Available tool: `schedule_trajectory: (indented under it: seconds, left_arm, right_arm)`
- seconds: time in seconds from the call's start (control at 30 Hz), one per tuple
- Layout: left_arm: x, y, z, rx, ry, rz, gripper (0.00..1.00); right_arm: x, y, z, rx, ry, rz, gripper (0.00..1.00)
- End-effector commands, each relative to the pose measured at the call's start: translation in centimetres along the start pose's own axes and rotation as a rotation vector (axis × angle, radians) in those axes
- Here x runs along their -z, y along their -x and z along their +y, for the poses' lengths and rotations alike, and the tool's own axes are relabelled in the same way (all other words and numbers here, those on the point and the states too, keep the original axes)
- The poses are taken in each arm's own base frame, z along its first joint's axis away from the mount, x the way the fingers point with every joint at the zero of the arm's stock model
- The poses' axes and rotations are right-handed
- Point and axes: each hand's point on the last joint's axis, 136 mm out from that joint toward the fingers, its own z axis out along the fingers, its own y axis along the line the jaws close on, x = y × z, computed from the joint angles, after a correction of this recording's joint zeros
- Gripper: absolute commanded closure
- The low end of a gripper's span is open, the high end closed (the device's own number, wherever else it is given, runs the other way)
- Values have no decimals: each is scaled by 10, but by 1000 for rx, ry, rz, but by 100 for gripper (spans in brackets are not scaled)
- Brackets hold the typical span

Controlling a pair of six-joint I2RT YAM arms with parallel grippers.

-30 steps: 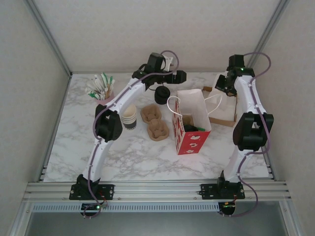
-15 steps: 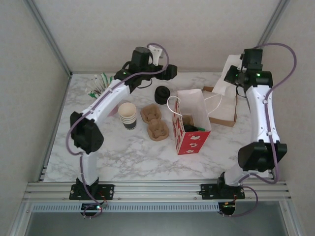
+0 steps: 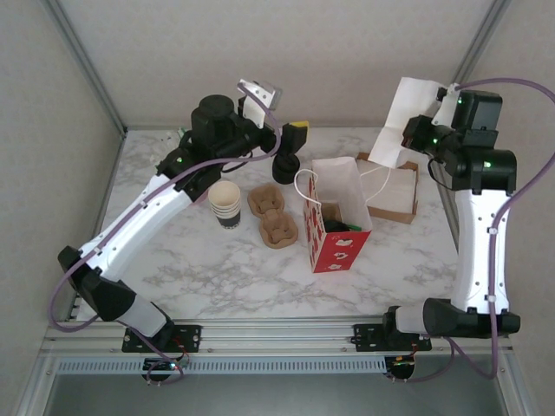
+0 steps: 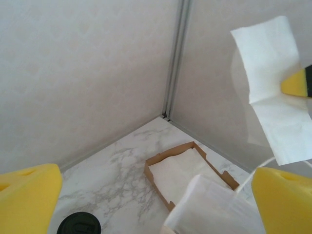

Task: Pack the takeout coffee

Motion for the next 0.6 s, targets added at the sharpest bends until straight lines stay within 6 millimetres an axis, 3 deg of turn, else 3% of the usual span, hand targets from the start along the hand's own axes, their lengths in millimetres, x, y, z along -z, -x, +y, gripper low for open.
schedule_trajectory:
  seconds: [0.0,0.13,0.33,0.57]
  left_arm:
    - [17,11,-18,-74,-29,-36,0]
    - [26,15,-34,-110,-52,-35,0]
    - [43,21,-30,-76,-15,-71,0]
    - [63,12,-20,33,36,-92,0]
  right_arm:
    - [21,-12,47,52,217,51,100]
    - [31,-24,77,76,336,107,100]
    - [53,-36,117,110,492,137,100]
    - [62,-45,135,68,567,187,100]
